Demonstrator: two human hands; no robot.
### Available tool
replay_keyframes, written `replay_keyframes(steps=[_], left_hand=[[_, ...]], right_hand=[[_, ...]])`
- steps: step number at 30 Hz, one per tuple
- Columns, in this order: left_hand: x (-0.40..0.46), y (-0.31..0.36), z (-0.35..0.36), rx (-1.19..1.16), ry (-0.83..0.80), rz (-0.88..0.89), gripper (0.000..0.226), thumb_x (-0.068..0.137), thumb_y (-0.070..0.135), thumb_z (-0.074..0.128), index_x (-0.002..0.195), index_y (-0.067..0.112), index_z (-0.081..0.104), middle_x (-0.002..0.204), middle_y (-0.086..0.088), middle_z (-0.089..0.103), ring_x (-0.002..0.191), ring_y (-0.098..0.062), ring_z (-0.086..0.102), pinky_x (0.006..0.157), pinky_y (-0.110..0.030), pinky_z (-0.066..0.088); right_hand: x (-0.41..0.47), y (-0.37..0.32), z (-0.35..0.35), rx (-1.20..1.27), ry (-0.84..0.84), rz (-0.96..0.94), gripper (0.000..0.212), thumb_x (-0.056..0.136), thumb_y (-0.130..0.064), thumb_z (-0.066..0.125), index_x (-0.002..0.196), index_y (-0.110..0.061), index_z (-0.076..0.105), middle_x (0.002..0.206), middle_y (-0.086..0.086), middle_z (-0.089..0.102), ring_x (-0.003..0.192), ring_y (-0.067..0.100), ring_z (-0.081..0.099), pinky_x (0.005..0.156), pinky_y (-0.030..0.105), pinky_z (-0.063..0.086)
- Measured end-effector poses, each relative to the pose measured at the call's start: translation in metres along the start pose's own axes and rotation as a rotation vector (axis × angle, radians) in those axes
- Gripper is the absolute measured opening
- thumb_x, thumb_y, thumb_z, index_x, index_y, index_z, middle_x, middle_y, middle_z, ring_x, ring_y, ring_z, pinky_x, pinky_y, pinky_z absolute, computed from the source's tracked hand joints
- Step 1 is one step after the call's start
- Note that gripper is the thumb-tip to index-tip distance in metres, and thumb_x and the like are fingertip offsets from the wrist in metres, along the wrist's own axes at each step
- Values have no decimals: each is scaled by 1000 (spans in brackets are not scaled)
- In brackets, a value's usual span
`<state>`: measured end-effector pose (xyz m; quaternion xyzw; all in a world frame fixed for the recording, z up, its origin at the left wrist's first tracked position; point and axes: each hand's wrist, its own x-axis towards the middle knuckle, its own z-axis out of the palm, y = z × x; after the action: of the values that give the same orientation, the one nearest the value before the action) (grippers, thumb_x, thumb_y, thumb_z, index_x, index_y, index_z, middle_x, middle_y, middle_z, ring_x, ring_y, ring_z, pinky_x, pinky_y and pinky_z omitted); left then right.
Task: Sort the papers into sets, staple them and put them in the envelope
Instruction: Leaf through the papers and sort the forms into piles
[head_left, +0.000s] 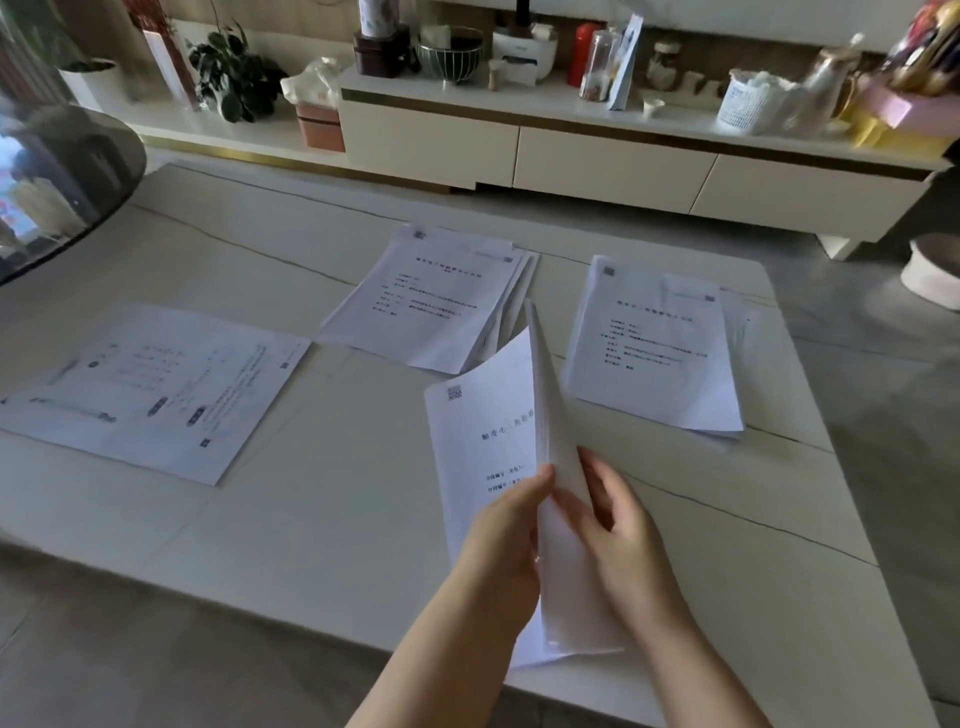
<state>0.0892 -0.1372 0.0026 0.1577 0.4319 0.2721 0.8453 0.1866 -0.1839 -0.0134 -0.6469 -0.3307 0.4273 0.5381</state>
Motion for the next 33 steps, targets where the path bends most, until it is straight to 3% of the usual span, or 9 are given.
replay_keyframes(steps=[8, 12, 17, 19, 21, 23, 25, 29, 33], left_hand=[[16, -1, 9, 110, 51, 23, 21, 94, 22, 56, 95, 6, 70, 83, -8, 71, 65, -13, 67, 59, -18, 53], [20, 0, 7, 147, 87, 30, 21, 92, 25, 59, 97, 8, 71, 90, -10, 70, 72, -17, 64, 66, -25, 51], [23, -1, 3, 166, 158, 92, 20, 92, 22, 60, 91, 6, 71, 82, -9, 69, 69, -19, 63, 77, -33, 49], [23, -1, 0, 176, 184, 105, 21, 93, 21, 60, 89, 4, 71, 82, -10, 69, 70, -21, 63, 83, -38, 49], [24, 0, -3, 175, 219, 115, 20, 93, 20, 59, 93, 2, 70, 85, -11, 70, 73, -22, 64, 85, -37, 50], [25, 2, -7, 176, 269, 128, 19, 94, 18, 59, 93, 2, 69, 82, -11, 69, 71, -21, 62, 75, -31, 52], [23, 4, -9, 190, 307, 138, 18, 94, 16, 59, 85, 4, 68, 77, -11, 66, 66, -20, 59, 65, -26, 52], [22, 7, -16, 302, 376, 228, 21, 93, 13, 58, 77, 15, 70, 85, -12, 66, 74, -25, 58, 77, -38, 50], [16, 11, -10, 603, 382, 455, 40, 96, 11, 49, 118, 44, 55, 95, 4, 65, 80, -19, 65, 74, -35, 56]], right_hand=[[15, 10, -13, 108, -56, 51, 28, 95, -15, 55, 120, -27, 59, 111, -4, 71, 105, 17, 67, 91, 37, 50], [18, 11, -12, 159, -57, 89, 26, 95, -18, 53, 120, -25, 60, 109, -2, 72, 101, 19, 68, 89, 38, 52], [22, 8, -22, 125, -64, 179, 45, 84, -53, 59, 116, -20, 64, 109, 6, 71, 102, 24, 67, 95, 49, 50], [23, 2, -32, 96, -117, 203, 53, 81, -60, 59, 113, -19, 65, 107, 3, 71, 100, 18, 67, 91, 39, 53], [21, -5, -44, -33, -136, 152, 35, 88, -45, 59, 106, -16, 68, 100, -2, 73, 94, 13, 68, 77, 21, 51], [20, -5, -55, -227, -9, 109, 15, 90, -27, 62, 90, -13, 68, 86, 4, 72, 91, 26, 64, 68, 24, 48], [20, 3, -66, -398, 76, 143, 14, 90, -20, 63, 76, -22, 66, 86, 12, 71, 93, 31, 63, 73, 30, 48], [20, 9, -73, -419, 101, 179, 20, 90, -16, 62, 74, -28, 66, 82, 3, 72, 89, 26, 67, 75, 32, 50], [25, 12, -69, -343, 95, 202, 12, 92, -19, 60, 84, -19, 69, 84, 9, 73, 82, 25, 67, 76, 35, 51]])
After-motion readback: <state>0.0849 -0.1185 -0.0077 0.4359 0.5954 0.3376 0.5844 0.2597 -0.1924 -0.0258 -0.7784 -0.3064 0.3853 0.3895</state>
